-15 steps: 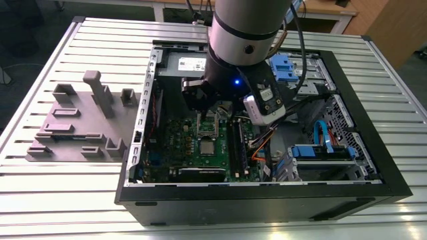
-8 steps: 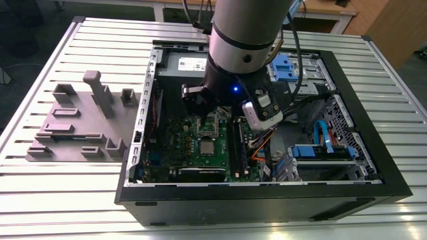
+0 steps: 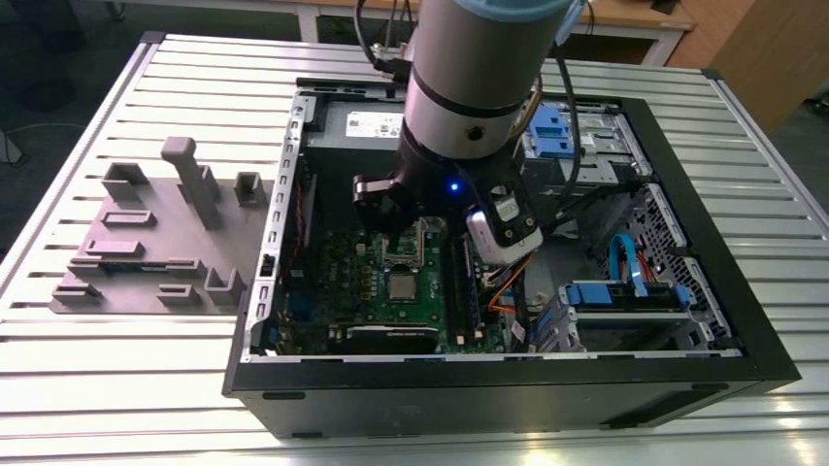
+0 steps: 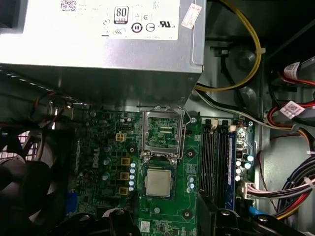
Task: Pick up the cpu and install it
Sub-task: 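Place the cpu into insertion slot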
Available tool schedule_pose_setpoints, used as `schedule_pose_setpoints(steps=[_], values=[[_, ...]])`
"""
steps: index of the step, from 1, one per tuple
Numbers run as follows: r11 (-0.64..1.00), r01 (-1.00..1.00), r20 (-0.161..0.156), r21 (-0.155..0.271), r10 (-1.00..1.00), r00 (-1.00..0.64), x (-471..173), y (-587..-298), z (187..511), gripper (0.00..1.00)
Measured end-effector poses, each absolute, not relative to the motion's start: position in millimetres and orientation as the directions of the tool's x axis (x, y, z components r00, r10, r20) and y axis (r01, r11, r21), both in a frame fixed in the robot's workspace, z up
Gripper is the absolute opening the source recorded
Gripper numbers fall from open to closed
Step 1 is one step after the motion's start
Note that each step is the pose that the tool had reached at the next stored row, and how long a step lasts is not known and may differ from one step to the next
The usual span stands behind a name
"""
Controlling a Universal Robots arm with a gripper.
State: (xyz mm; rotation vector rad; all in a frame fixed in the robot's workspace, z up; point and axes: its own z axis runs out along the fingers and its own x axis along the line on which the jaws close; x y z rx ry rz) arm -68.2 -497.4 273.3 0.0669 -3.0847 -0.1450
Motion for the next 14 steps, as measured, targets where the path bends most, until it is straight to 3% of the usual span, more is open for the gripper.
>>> schedule_pose_setpoints(steps=[14], values=[[0.995, -0.041, 0.051, 0.095, -0.046, -0.998, -68.3, -497.7, 258.4, 0.59]])
